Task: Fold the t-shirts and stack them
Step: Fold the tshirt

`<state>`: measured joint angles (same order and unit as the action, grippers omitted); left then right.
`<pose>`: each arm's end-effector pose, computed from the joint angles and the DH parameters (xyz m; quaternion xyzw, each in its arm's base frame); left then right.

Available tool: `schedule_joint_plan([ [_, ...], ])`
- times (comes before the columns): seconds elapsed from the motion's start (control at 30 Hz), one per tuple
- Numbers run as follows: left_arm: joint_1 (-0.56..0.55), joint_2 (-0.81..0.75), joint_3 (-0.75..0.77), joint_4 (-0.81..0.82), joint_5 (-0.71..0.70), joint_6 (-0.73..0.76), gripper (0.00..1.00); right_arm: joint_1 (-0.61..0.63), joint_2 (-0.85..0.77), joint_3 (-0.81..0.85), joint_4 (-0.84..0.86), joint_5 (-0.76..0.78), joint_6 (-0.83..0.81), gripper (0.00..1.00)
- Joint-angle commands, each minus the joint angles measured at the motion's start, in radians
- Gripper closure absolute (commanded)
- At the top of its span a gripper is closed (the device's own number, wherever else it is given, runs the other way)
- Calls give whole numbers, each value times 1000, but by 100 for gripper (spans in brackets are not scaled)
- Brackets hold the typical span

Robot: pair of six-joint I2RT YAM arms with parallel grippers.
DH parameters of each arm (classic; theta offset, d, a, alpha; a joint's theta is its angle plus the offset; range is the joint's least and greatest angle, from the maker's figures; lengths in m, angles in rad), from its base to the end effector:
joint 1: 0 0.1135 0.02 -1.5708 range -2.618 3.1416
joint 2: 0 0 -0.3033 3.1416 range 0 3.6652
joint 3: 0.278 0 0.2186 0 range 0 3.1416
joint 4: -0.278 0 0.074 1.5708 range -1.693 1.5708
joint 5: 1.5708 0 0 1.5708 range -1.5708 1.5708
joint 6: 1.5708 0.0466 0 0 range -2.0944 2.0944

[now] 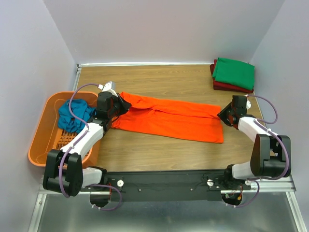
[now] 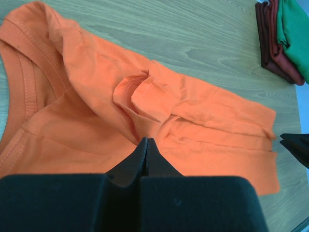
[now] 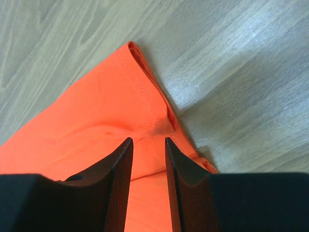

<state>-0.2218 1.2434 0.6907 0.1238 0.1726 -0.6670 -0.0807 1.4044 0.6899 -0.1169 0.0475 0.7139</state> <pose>0.2342 -0.0610 0.2915 -0.1396 0.8279 -0.2970 0.4549 0.2481 -0.0223 0.2311 0.3686 0.8562 0.0914 0.3502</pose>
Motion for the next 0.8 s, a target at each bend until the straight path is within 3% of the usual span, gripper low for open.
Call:
schedule_joint_plan([
  [0.0,7,-19,13,-1,24,7,100,-4,33,0,-26,20,-11,60],
  [0.77,7,-21,21,-6,22,10,100,-5,94,48,-26,69,2,62],
])
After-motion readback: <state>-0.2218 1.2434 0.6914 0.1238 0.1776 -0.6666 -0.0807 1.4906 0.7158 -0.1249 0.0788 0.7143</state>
